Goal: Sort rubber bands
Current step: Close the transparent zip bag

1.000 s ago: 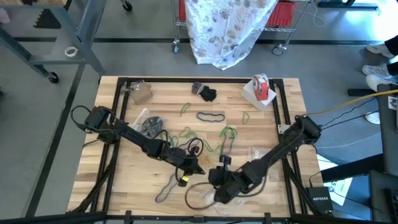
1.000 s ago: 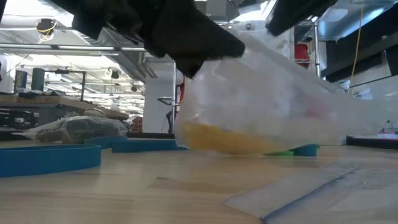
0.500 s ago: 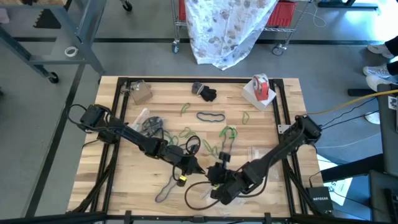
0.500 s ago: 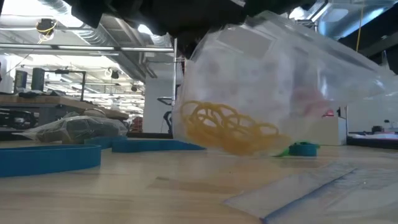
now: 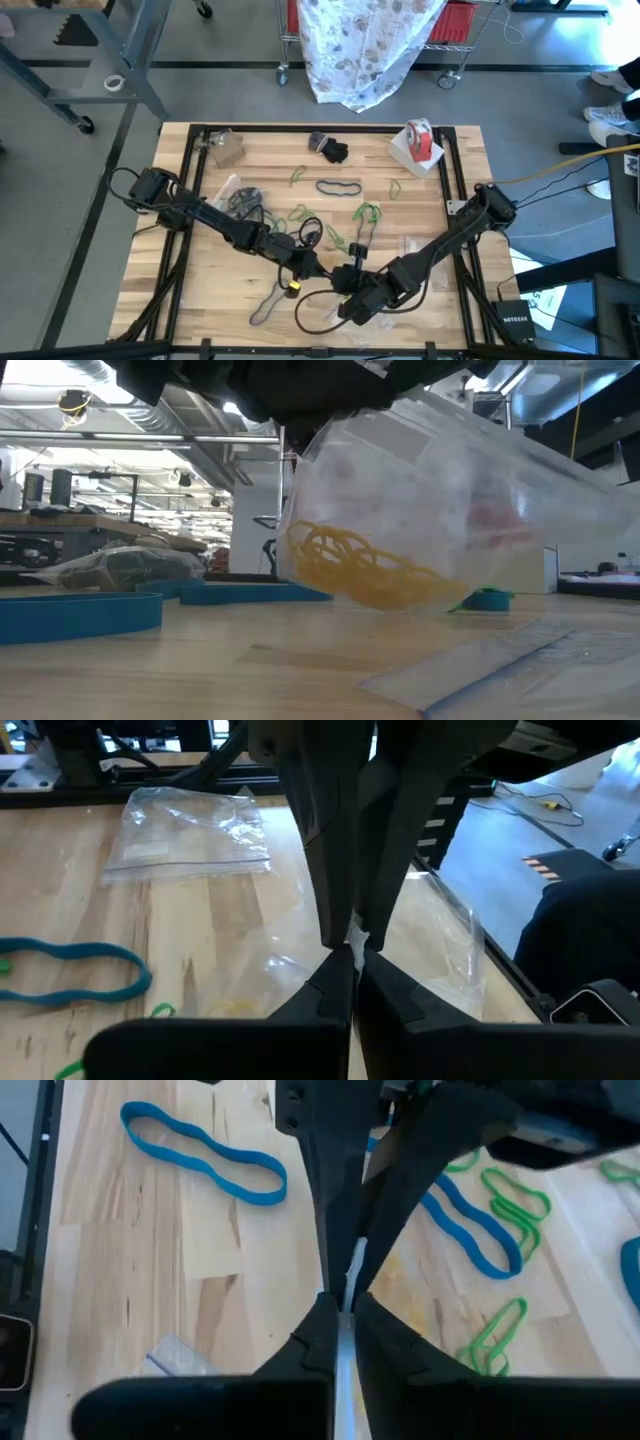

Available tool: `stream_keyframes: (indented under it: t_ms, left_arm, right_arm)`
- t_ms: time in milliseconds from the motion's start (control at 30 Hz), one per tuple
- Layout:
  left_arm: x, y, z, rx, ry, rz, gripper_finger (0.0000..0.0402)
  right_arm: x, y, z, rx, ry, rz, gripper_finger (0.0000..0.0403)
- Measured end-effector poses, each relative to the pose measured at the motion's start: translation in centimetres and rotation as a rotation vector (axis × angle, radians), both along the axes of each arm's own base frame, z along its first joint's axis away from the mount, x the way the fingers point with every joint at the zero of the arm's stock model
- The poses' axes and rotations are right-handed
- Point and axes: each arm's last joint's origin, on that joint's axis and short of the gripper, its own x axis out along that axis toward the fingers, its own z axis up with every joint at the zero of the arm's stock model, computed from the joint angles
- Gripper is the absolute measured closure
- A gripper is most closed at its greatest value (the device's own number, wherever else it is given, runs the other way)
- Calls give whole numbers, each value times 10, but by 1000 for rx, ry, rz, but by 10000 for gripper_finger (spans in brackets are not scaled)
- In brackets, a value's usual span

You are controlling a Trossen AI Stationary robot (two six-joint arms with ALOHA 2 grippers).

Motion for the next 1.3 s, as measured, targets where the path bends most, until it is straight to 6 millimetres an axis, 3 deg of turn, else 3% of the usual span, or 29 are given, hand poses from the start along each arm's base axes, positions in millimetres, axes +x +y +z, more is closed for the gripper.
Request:
stream_keyframes:
  t_ms: [700, 833, 1067, 1300]
  left_arm:
    - [-8, 13, 42, 20, -138, 51, 401]
    - [-10, 13, 36, -26, -61, 65, 398]
    - [-11, 8, 19, -153, 110, 52, 320]
    - [-4, -2, 8, -201, 69, 6, 236]
  right_arm:
    - [-11, 7, -15, 79, 154, 0, 390]
    - [-10, 6, -14, 66, 136, -14, 390]
    - [-10, 6, -14, 66, 135, -13, 390]
    - [-9, 6, -14, 63, 129, -17, 390]
